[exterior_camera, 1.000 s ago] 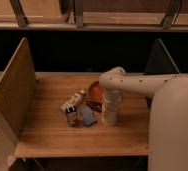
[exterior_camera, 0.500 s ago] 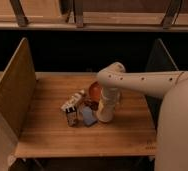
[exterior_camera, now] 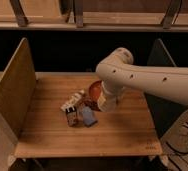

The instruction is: Place the ceramic cup over the eraser

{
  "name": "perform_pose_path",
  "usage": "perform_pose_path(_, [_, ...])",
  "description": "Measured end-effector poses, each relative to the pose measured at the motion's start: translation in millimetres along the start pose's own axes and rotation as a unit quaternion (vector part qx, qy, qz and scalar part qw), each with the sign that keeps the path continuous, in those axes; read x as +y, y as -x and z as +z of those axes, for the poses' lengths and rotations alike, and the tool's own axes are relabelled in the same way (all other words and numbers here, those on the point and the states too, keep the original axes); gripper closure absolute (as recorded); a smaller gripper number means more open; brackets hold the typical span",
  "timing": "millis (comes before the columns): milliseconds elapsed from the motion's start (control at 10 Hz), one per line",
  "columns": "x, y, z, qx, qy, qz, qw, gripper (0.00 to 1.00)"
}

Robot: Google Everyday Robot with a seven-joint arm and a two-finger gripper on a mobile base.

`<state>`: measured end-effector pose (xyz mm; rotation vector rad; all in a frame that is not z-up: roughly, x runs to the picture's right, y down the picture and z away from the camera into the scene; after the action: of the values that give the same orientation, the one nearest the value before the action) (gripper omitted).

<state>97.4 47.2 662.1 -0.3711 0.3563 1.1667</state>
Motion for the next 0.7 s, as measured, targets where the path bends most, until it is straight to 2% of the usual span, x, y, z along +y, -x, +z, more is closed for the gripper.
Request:
perform_pose_path(200, [-1,-3,-14,-0.008,-0.006,-0.004,0.9999,1.0])
perform_pose_path(500, [2,-2,-8,-0.001,-0.006,-0.014,0.9999,1.0])
perform_pose_path(600, [18,3,-2,0.005,-0.004,-0.038,0.9992,1.0])
perform_pose_path(700, [32,10,-3,0.003,-0.002,-0.057,0.9984,1.0])
